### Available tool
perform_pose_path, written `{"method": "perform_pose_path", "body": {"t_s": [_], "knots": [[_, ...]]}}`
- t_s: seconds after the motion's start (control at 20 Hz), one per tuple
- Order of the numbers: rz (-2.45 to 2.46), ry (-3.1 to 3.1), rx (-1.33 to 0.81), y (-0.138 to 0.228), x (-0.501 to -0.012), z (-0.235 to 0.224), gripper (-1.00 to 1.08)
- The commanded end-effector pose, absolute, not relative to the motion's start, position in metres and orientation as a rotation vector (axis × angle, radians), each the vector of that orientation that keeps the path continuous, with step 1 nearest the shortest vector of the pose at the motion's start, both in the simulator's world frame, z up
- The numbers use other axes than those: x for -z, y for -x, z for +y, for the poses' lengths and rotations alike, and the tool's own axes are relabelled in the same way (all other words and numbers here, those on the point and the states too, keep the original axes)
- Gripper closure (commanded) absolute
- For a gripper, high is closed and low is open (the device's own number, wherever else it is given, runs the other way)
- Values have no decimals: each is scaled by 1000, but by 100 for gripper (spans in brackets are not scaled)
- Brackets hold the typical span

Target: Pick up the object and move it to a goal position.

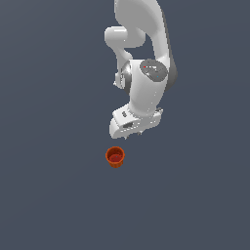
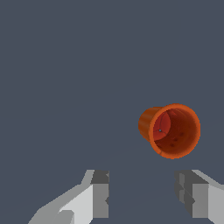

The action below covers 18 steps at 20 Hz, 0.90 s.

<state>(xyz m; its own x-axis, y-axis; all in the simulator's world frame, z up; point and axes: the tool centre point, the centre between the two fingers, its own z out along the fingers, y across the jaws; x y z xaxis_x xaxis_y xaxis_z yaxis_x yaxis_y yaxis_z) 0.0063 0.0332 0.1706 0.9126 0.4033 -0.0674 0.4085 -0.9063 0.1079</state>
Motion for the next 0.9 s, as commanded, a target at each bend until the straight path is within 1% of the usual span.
{"method": "perform_pose_path", "body": {"t_s": [0.0,0.85], "knots": [[764,-2888,107,-6,-163,30,-20],[1552,-2300,440,-8,-117,0,-20]]}}
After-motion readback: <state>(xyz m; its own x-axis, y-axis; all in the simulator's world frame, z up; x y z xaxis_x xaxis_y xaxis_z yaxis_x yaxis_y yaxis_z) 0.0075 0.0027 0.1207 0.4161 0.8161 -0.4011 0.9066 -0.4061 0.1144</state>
